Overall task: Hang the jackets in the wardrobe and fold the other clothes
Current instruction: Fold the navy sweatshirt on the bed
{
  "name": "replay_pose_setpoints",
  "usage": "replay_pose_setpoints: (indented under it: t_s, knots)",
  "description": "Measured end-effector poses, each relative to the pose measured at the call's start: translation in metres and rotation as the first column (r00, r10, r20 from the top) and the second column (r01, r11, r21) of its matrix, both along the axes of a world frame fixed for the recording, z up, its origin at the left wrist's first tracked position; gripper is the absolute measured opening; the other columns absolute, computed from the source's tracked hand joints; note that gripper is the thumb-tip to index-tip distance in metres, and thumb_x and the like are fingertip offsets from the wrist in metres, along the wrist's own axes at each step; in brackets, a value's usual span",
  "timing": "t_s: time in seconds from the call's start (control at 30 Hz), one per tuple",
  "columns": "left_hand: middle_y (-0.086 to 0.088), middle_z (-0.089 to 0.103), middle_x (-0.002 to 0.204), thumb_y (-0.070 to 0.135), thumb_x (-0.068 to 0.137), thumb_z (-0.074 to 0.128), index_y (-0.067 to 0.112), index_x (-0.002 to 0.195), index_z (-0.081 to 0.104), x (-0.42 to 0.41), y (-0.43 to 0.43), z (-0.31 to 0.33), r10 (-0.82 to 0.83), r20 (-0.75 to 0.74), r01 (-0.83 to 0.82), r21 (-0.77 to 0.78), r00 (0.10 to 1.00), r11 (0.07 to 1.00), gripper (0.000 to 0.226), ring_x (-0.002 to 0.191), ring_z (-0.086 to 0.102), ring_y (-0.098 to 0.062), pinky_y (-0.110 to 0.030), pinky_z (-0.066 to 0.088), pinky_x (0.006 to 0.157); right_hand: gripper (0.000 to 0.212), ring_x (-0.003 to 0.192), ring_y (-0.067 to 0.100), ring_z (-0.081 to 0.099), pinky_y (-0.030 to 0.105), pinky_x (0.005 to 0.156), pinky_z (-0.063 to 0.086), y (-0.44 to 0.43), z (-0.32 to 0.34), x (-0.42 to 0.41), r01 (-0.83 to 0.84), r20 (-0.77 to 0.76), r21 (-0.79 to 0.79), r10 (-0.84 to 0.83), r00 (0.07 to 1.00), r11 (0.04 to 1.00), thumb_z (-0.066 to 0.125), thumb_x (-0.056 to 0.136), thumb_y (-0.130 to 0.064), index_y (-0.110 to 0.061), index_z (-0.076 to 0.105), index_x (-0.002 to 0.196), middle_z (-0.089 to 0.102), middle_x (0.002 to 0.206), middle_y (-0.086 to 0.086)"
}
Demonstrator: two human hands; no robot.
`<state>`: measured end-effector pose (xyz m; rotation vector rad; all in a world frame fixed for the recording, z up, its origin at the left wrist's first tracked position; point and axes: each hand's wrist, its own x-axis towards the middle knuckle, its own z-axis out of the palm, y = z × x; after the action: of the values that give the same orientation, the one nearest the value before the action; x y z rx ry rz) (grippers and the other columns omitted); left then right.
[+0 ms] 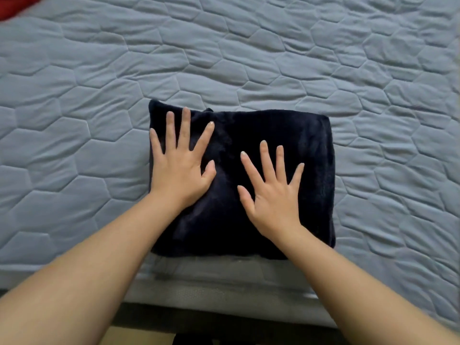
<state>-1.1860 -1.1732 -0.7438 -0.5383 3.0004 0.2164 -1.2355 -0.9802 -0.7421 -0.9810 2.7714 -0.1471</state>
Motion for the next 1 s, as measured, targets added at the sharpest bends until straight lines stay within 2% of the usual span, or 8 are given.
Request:
replay_pose_setpoints:
  t_s: [0.3,0.47,0.53,0.6,0.63,0.7,0.8,1.0]
  knots:
    - [-0.020,-0.007,0.158,0.054,0.083,0.025,0.034,0.151,0.000,-0.017,-0.010,-0.053,0.085,0.066,-0.088,0.050,0.994,0.995,0.076,0.146,-0.007,-0.035,-0.062,0.003,0.113,0.066,0.146,0.033,0.012,0.070,0.106,0.009,-0.010,-0.062,-0.015,0.039,-0.023,0.000,-0.039,0.999,0.999,0.037,0.086,-0.048,-0.034,0.023,0.149,0.018,0.159,0.005]
    - [-0.014,0.007,0.159,0.050,0.082,0.049,0.022,0.151,0.019,-0.003,-0.006,-0.024,0.305,-0.142,-0.272,0.213,0.942,0.939,0.080,0.146,0.010,-0.030,-0.047,0.015,0.115,0.066,0.148,0.030,-0.002,0.068,0.110,0.005,-0.011,-0.037,-0.015,0.029,0.111,0.132,-0.044,0.993,0.991,0.033,0.089,-0.049,-0.034,0.016,0.152,0.001,0.162,0.003]
    - [-0.015,0.034,0.147,0.046,0.079,0.061,0.011,0.143,0.031,0.017,-0.015,-0.012,0.636,-0.137,-0.508,0.486,0.760,0.712,0.079,0.134,0.035,-0.029,-0.036,0.028,0.108,0.067,0.148,0.027,-0.010,0.067,0.111,0.002,-0.012,-0.018,-0.012,0.048,0.191,0.118,-0.071,0.979,0.992,0.038,0.090,-0.045,-0.035,0.013,0.152,-0.007,0.162,-0.001]
    - [-0.009,0.055,0.125,0.048,0.079,0.068,0.008,0.133,0.042,0.037,-0.024,-0.006,0.801,0.232,-0.629,0.746,0.551,0.217,0.072,0.116,0.054,-0.026,-0.032,0.042,0.099,0.068,0.147,0.022,-0.013,0.066,0.111,-0.001,-0.018,0.003,-0.005,0.193,0.366,0.009,-0.183,0.912,0.981,0.045,0.090,-0.038,-0.037,0.013,0.150,-0.009,0.161,-0.007]
    - [-0.008,0.062,0.118,0.050,0.078,0.069,0.008,0.127,0.050,0.045,-0.027,-0.001,0.728,0.477,-0.652,0.756,0.493,-0.054,0.068,0.108,0.061,-0.025,-0.034,0.047,0.095,0.068,0.147,0.021,-0.012,0.065,0.111,-0.001,-0.024,0.016,0.000,0.322,0.500,-0.065,-0.249,0.830,0.944,0.047,0.090,-0.036,-0.039,0.013,0.150,-0.007,0.161,-0.010]
    - [-0.007,0.071,0.105,0.050,0.078,0.068,0.010,0.116,0.063,0.052,-0.030,0.014,0.542,0.688,-0.671,0.688,0.482,-0.277,0.055,0.095,0.067,-0.023,-0.033,0.053,0.085,0.067,0.148,0.018,-0.005,0.059,0.116,0.004,-0.041,0.043,0.007,0.587,0.727,-0.144,-0.317,0.609,0.797,0.047,0.093,-0.035,-0.039,0.012,0.150,-0.001,0.161,-0.010]
    - [-0.002,0.072,0.088,0.043,0.076,0.070,0.014,0.098,0.069,0.035,-0.024,0.063,0.514,0.623,-0.612,0.760,0.589,-0.219,0.036,0.070,0.066,-0.015,-0.020,0.049,0.056,0.059,0.144,0.016,0.022,0.038,0.117,0.018,-0.061,0.092,0.005,0.804,0.883,-0.110,-0.314,0.349,0.584,0.042,0.097,-0.043,-0.036,0.018,0.151,0.021,0.158,-0.006]
    - [0.012,0.055,0.058,0.059,0.078,0.053,0.010,0.070,0.060,0.022,0.000,0.235,0.333,-0.063,-0.055,0.942,0.941,0.331,0.050,0.058,0.051,-0.002,-0.021,0.040,0.057,0.040,0.071,0.014,0.067,0.025,0.066,0.054,-0.065,0.203,-0.022,0.912,0.975,-0.013,0.208,-0.079,0.409,0.050,0.090,-0.048,-0.017,0.072,0.079,0.071,0.077,0.003]
